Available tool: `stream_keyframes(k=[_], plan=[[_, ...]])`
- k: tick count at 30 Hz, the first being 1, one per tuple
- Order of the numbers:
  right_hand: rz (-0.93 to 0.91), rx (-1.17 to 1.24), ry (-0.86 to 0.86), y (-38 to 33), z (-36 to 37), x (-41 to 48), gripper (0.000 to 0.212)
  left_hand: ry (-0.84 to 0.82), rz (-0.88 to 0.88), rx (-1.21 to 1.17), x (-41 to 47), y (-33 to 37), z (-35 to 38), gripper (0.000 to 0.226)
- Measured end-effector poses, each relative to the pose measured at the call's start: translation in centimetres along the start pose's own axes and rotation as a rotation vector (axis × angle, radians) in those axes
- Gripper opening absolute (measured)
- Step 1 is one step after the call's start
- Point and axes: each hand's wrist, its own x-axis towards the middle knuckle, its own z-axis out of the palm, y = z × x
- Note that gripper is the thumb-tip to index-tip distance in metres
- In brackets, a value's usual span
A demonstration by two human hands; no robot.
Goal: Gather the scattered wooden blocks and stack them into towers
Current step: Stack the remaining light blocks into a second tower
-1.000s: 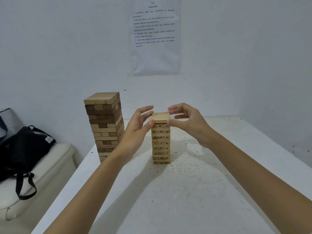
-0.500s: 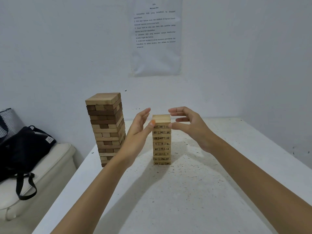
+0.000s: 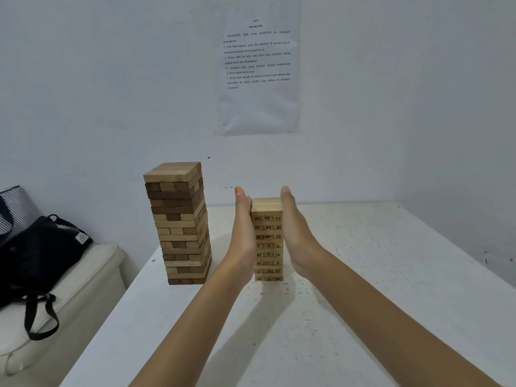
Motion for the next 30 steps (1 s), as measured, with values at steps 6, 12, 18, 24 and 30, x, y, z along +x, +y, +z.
stream_keyframes(k=[6,12,18,24,30], plan=[[0.016,0.03,-0.006,0.5,0.3,0.7,0.086,0.03,-0.014,0.033,-0.5,0.2,0.6,0.067],[0.034,0.013,0.015,0.2,0.0,0.3,0.069,0.021,0.023,0.064,-0.9,0.3,0.6,0.064],[0.06,0.019,0.189,1.4,-3.4,-0.9,0.044,0.066,0.011,0.069,-0.2,-2.7,-2.3,0.051],[0.166,-0.334,0.033,6.3,-5.2,-1.1,0.054,-0.053,-0.06,0.391,0.2,-7.3,-5.4,0.054],[0.0,-0.418,-0.061,7.4,-4.3,-1.8,0.041,-0.117,0.127,0.555,0.4,-8.0,-5.2,0.04]])
